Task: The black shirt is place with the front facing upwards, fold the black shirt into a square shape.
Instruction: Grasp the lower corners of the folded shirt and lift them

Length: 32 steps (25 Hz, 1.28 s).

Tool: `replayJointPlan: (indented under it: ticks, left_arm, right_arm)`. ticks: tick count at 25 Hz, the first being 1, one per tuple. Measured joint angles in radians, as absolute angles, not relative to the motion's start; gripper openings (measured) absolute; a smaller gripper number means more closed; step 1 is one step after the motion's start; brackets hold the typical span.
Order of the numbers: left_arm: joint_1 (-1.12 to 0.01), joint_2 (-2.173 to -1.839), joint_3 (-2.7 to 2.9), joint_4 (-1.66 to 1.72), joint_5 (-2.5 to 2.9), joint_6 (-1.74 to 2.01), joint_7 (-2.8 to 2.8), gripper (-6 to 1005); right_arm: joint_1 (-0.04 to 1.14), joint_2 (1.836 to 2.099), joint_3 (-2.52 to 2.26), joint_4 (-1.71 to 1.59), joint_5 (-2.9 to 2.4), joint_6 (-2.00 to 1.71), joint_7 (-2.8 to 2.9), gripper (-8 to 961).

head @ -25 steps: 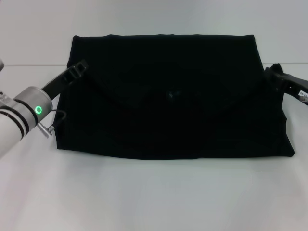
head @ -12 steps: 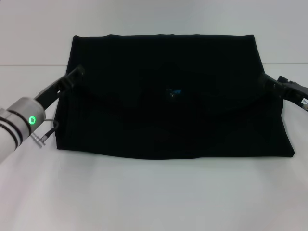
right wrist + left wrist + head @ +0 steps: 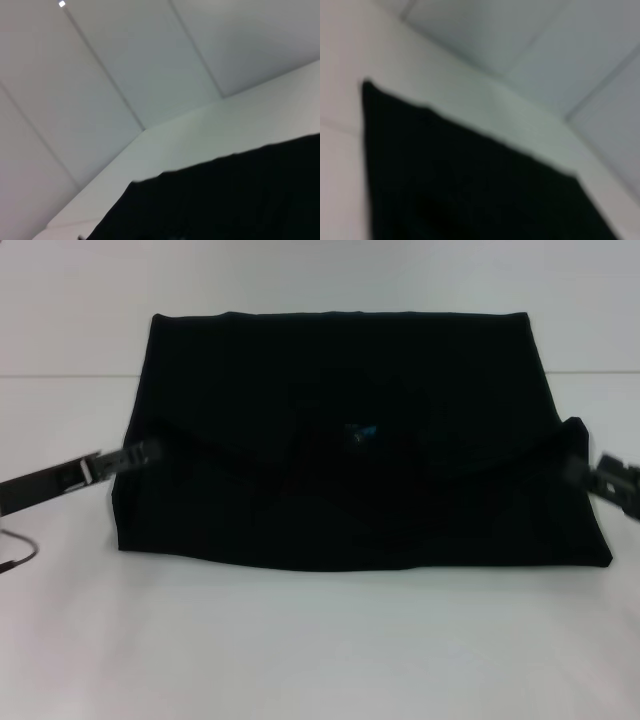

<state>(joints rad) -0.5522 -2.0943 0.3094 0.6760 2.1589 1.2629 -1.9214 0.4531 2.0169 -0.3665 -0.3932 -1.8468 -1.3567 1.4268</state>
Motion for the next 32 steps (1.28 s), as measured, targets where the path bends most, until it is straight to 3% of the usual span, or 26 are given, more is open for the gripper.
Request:
replayJointPlan:
  ticks: [9,32]
  left_arm:
    - [-0.577,-2.075,0.324,0.722,2.394,1.322,-1.979,951]
    - [-0.565,-2.093,0.418,0.697,2.416,1.255,-1.889,930]
  right_arm:
    - [0.396,2.007,-0.393,-0.409,-1.909,-1.418,1.430,924]
    - [0.411,2.020,-0.388,-0.410,-1.914,-1.395,1.430,922]
